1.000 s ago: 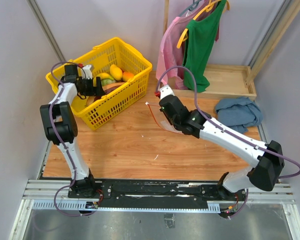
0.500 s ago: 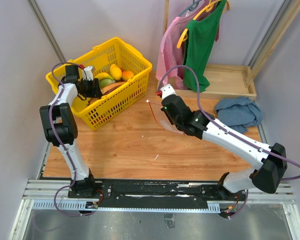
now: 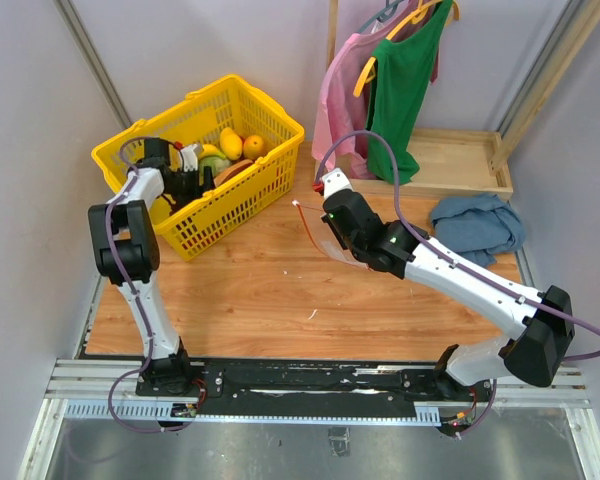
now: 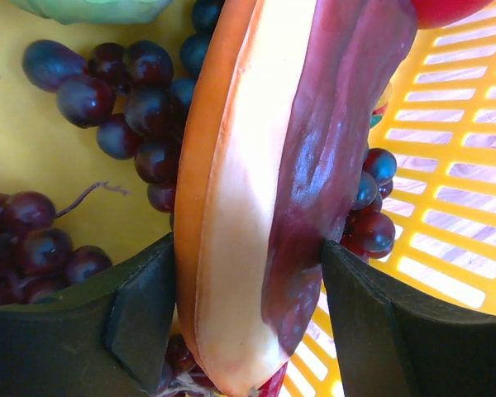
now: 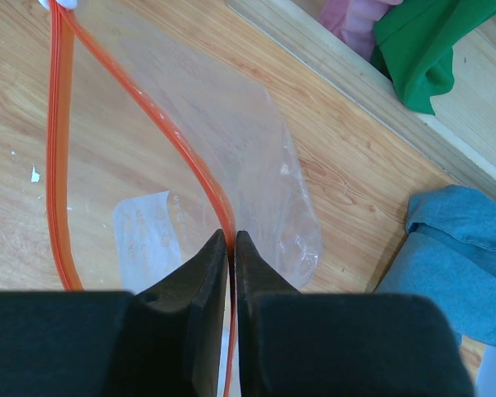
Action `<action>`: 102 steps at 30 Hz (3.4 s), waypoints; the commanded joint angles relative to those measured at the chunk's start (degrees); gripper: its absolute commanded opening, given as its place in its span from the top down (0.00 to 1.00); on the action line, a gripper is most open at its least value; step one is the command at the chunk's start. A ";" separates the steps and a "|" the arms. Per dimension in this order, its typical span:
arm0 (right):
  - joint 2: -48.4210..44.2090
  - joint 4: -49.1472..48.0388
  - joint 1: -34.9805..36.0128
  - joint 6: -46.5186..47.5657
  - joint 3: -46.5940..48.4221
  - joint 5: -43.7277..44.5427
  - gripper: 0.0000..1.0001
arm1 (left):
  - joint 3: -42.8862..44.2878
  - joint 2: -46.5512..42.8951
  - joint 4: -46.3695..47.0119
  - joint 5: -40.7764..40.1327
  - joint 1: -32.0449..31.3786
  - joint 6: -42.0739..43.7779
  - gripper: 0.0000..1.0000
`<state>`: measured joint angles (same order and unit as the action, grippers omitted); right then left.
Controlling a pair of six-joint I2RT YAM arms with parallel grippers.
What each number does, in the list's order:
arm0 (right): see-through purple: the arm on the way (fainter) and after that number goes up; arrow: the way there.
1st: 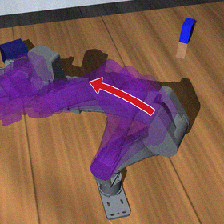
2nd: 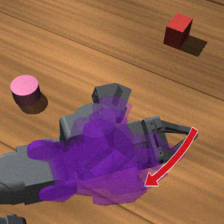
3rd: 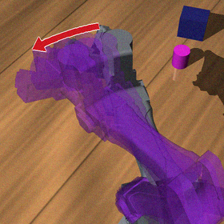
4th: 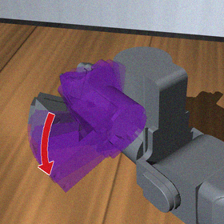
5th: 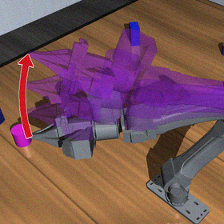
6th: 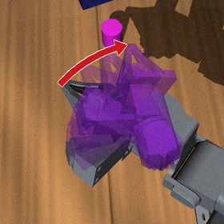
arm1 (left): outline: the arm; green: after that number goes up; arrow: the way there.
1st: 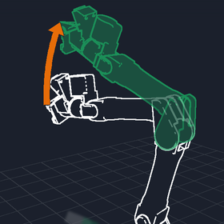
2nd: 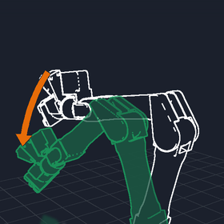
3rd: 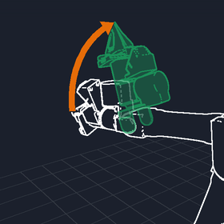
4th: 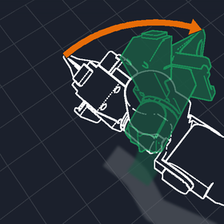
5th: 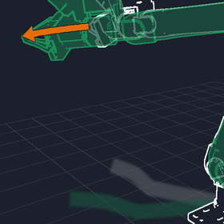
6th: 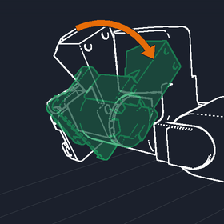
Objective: Place the food in the zip-top bag and seal the zipper
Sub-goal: Pick up the fake food from the bin, then place the fake food in the zipper food storage bag.
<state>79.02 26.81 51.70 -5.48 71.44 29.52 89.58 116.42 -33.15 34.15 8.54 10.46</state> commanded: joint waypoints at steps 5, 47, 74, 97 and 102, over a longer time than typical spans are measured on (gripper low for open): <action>-0.42 -0.80 -0.01 -0.15 -0.35 -0.08 0.91 | 0.81 0.22 1.32 3.64 -0.32 -4.81 0.56; -0.79 0.62 -0.02 -3.98 3.37 6.44 0.99 | -10.95 -46.92 12.11 -4.24 -3.35 -44.03 1.00; -2.63 -8.32 -0.02 -5.64 -1.56 10.16 0.99 | -25.26 -57.81 0.86 1.44 -30.41 -52.44 1.00; -3.16 -15.11 2.31 -4.59 -6.73 8.08 0.99 | -28.59 -52.76 -5.11 -3.33 -34.91 -56.76 1.00; -2.36 -15.57 3.76 -7.39 -7.79 5.04 0.99 | -32.93 -52.81 3.08 -3.09 -35.31 -61.32 1.00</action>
<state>77.12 13.34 53.95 -10.55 64.45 36.62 58.24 64.03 -36.64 30.98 -26.02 -46.96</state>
